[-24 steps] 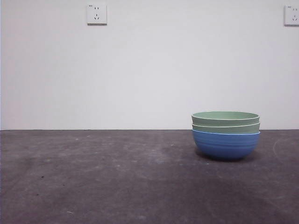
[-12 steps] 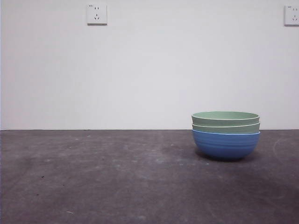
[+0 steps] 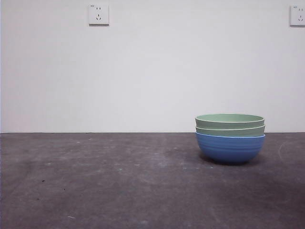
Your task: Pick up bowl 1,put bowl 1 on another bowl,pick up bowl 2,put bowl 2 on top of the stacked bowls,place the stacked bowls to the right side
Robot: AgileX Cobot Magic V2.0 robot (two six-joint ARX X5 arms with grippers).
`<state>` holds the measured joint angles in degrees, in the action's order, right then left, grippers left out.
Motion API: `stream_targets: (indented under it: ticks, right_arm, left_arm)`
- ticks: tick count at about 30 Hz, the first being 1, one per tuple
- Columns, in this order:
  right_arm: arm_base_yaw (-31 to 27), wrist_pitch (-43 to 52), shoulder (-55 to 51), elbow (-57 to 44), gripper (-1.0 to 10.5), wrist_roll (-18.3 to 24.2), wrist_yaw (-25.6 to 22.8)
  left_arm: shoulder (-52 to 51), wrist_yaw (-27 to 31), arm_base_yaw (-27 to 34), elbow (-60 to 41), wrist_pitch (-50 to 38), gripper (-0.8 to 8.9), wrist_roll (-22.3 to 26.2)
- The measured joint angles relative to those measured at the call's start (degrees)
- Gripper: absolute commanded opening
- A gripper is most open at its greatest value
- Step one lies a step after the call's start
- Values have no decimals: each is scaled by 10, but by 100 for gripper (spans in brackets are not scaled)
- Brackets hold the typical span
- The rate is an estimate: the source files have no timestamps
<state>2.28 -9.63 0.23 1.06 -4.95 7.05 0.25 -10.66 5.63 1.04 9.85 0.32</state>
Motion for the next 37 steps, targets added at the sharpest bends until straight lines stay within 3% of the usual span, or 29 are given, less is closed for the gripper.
stream_targets:
  ticks: [37]
  right_arm:
    - [0, 0, 0, 0, 3, -13, 0]
  left_arm:
    - [0, 0, 0, 0, 0, -3, 0]
